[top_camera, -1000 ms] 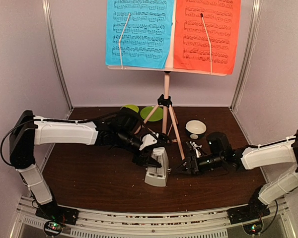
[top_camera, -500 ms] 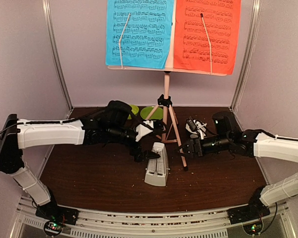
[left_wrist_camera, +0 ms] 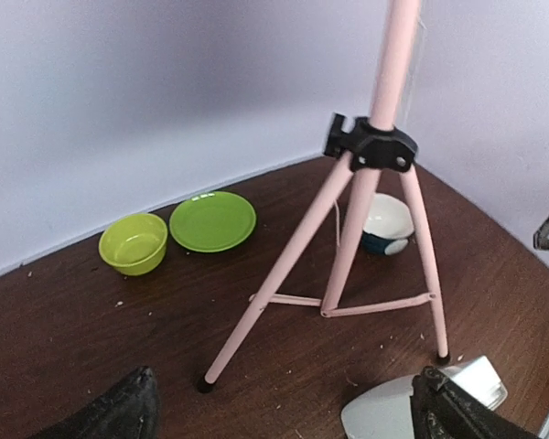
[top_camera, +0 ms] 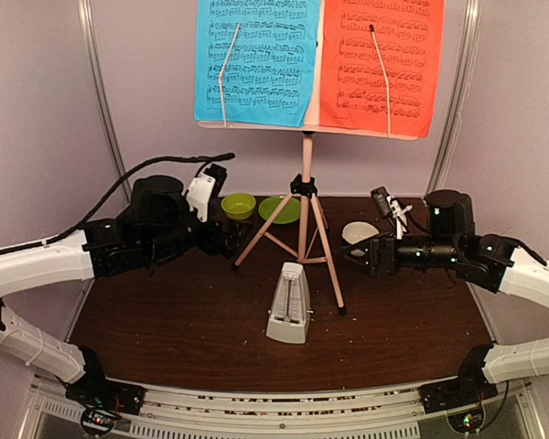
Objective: Set up the instrument practice props
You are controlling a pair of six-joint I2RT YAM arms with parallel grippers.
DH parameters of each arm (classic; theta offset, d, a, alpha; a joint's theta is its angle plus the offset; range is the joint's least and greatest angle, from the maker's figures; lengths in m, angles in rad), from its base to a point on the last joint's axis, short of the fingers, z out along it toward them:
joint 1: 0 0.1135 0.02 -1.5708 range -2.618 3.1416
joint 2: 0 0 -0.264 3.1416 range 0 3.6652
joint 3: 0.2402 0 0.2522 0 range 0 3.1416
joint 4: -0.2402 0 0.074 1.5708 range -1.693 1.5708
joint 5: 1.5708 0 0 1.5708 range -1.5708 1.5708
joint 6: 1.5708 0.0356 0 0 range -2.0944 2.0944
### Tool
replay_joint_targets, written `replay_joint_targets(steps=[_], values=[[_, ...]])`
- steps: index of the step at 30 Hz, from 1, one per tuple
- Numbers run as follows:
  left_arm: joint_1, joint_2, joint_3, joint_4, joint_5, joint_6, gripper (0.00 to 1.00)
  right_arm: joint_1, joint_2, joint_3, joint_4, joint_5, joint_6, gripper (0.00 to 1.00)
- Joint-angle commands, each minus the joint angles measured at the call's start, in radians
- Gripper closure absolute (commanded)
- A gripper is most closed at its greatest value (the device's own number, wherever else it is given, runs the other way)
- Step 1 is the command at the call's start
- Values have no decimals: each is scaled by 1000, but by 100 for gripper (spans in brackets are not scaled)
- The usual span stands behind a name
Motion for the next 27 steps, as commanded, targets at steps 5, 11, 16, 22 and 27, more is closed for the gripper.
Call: replay_joint_targets(steps=[5,11,16,22,27], values=[[-68,-167,-190,30,-203,-427,2,-6,-26,46,87,-6,17,0],[-300,21,-51,-93,-283,-369,2,-6,146,154,-30,-77,82,0],[-428,222,90,-95,-347,-376,2,11,208,178,-26,-96,149,0],[-433,342,154,-142,-383,-467,2,25,219,171,-33,-49,176,0],[-431,382,161,-192,-521,-552,2,27,193,138,-19,-27,187,0]])
